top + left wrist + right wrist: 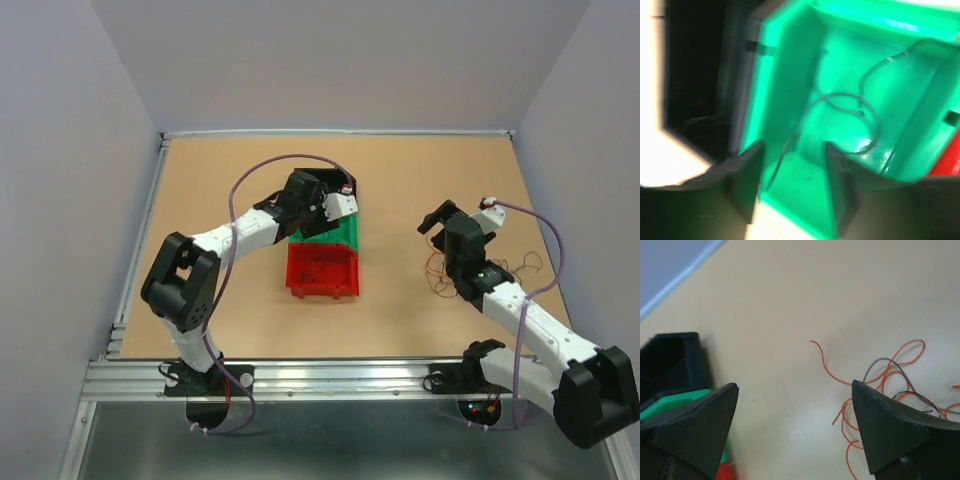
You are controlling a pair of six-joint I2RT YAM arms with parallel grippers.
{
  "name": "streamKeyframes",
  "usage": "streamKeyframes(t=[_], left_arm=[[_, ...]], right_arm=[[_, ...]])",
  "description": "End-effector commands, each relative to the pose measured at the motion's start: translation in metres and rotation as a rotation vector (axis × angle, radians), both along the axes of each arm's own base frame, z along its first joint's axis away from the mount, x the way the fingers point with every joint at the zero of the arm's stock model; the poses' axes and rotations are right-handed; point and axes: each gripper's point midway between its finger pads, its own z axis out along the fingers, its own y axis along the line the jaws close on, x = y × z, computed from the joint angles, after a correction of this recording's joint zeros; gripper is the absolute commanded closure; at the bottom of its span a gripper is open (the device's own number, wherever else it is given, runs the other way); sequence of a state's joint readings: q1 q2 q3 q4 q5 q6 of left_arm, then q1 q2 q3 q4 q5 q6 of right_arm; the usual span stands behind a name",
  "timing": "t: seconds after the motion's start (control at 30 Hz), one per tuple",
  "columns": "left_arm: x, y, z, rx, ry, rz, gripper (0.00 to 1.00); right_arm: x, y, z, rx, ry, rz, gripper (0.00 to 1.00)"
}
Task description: Untangle the cables
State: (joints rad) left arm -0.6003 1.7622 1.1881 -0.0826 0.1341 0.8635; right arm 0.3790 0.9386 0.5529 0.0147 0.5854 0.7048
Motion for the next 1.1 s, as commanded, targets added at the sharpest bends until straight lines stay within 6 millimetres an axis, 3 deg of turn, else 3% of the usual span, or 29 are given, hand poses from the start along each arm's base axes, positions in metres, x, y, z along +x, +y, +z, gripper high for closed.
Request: streamKeyframes(t=[0.0,0.03,0.1,0.17,0.2,0.23,0.27,0.33,0.37,0.43,0.47,0.5,0.53,0.57,0.6,0.67,0.73,0.77,0.83,0.87,0.9,0.93,0.97,1.0,1.03,1.07], left_arm=[[0.011,-0.001,0.075,-0.202,-0.196,0.105,0.25],[0.011,0.001,0.082,-0.221,-0.222,0.115,0.23],[0.01,0.009,0.105,-0.293,-0.302,0.161,0.19],[0.008,0.017,0.132,-0.364,-0.378,0.194,0.18],[0.005,0.019,0.138,-0.414,-0.402,0.206,0.17],[0.003,0.023,0.146,-0.447,-0.423,0.215,0.16],[0.002,0.028,0.172,-0.518,-0.487,0.23,0.05],[-0.004,0.036,0.177,-0.579,-0.496,0.257,0.01],[-0.008,0.04,0.194,-0.627,-0.539,0.263,0.01],[-0.011,0.05,0.198,-0.655,-0.568,0.306,0.01],[-0.016,0.054,0.213,-0.699,-0.61,0.308,0.01],[-0.019,0.057,0.208,-0.704,-0.614,0.314,0.01],[-0.022,0.058,0.213,-0.721,-0.629,0.308,0.01],[-0.029,0.06,0.228,-0.766,-0.662,0.293,0.01],[-0.032,0.062,0.226,-0.783,-0.665,0.294,0.01],[-0.042,0.071,0.251,-0.906,-0.699,0.328,0.01],[-0.052,0.069,0.262,-0.989,-0.684,0.309,0.01],[-0.067,0.056,0.271,-1.054,-0.649,0.211,0.01],[-0.086,0.033,0.272,-1.074,-0.597,0.042,0.01],[-0.111,0.005,0.269,-1.049,-0.556,-0.186,0.01],[-0.119,-0.006,0.264,-1.035,-0.54,-0.264,0.01],[-0.131,-0.027,0.266,-1.046,-0.513,-0.324,0.01],[-0.128,-0.045,0.25,-1.023,-0.465,-0.32,0.01],[-0.118,-0.051,0.258,-1.012,-0.506,-0.275,0.01],[-0.117,-0.061,0.254,-1.004,-0.495,-0.266,0.01],[-0.11,-0.077,0.244,-0.988,-0.475,-0.243,0.01]], right_arm=[[0.014,0.0,-0.013,0.042,0.063,-0.077,0.0],[0.017,-0.006,-0.015,0.04,0.073,-0.134,0.0],[0.015,-0.011,-0.052,0.053,0.181,-0.22,0.0],[0.021,-0.009,-0.063,0.049,0.25,-0.259,0.0],[0.022,-0.01,-0.083,0.015,0.318,-0.274,0.02],[0.023,-0.011,-0.086,0.001,0.34,-0.293,0.03],[0.023,-0.015,-0.083,-0.006,0.356,-0.335,0.04],[0.019,-0.023,-0.089,-0.041,0.378,-0.384,0.06],[0.016,-0.026,-0.091,-0.046,0.376,-0.4,0.13],[0.013,-0.029,-0.092,-0.033,0.365,-0.424,0.25],[0.012,-0.032,-0.092,-0.025,0.353,-0.443,0.46],[0.013,-0.032,-0.091,-0.022,0.348,-0.447,0.54],[0.013,-0.031,-0.09,-0.022,0.346,-0.445,0.72],[0.014,-0.031,-0.086,-0.014,0.337,-0.441,0.98],[0.015,-0.029,-0.08,-0.005,0.324,-0.434,0.99],[0.021,-0.017,-0.056,-0.027,0.291,-0.34,0.99],[0.022,-0.008,-0.035,-0.061,0.238,-0.286,1.0],[0.021,0.006,-0.009,-0.086,0.161,-0.192,0.99],[0.018,0.02,0.012,-0.09,0.073,-0.079,1.0],[0.011,0.035,0.023,-0.081,-0.005,0.064,0.99],[0.009,0.04,0.037,-0.072,-0.078,0.118,0.99],[0.007,0.038,0.045,-0.053,-0.134,0.114,0.92],[0.001,0.026,0.036,-0.042,-0.131,0.053,0.63],[-0.002,0.015,0.037,-0.041,-0.138,-0.009,0.46],[-0.005,-0.001,0.03,-0.055,-0.111,-0.105,0.23],[-0.004,-0.005,0.031,-0.054,-0.098,-0.144,0.0]])
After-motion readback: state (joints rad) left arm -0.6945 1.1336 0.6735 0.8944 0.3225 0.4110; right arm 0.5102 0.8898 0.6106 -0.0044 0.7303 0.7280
